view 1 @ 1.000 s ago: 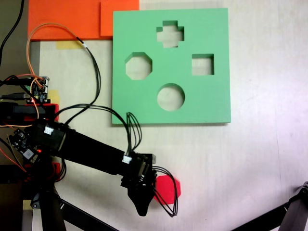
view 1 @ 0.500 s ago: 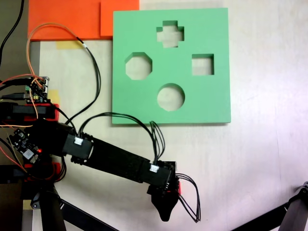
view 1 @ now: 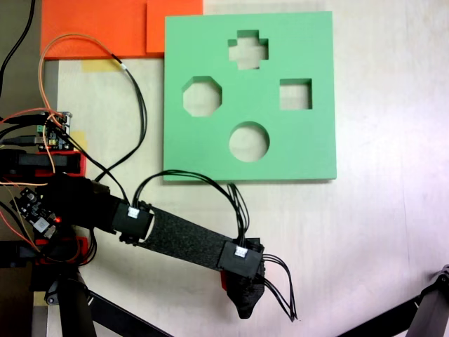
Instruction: Put the octagonal pillar block into the corresponding hole
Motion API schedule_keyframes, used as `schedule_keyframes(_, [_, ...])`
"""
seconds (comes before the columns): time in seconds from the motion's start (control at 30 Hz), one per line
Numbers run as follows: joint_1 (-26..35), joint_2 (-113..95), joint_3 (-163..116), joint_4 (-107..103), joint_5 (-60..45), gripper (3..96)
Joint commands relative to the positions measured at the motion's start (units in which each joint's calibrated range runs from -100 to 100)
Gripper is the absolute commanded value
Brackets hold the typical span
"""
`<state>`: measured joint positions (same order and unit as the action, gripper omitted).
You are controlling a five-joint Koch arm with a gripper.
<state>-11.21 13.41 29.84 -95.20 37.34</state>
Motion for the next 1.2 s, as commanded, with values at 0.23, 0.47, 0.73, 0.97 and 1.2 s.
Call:
schedule_keyframes(0.23, [-0.83, 0.70, 3.56, -4.80, -0.24, 47.3])
schedule_keyframes(0.47, [-1.51, 1.12, 3.66, -4.80, 0.05, 46.5])
schedule_keyframes(0.73, [-1.61, 0.98, 3.86, -4.80, 1.95, 44.1])
schedule_keyframes(0.97, [-0.63, -7.96, 3.46, -4.80, 2.74, 42.9])
schedule_keyframes(1.2, [1.86, -26.26, -1.92, -4.80, 5.67, 41.5])
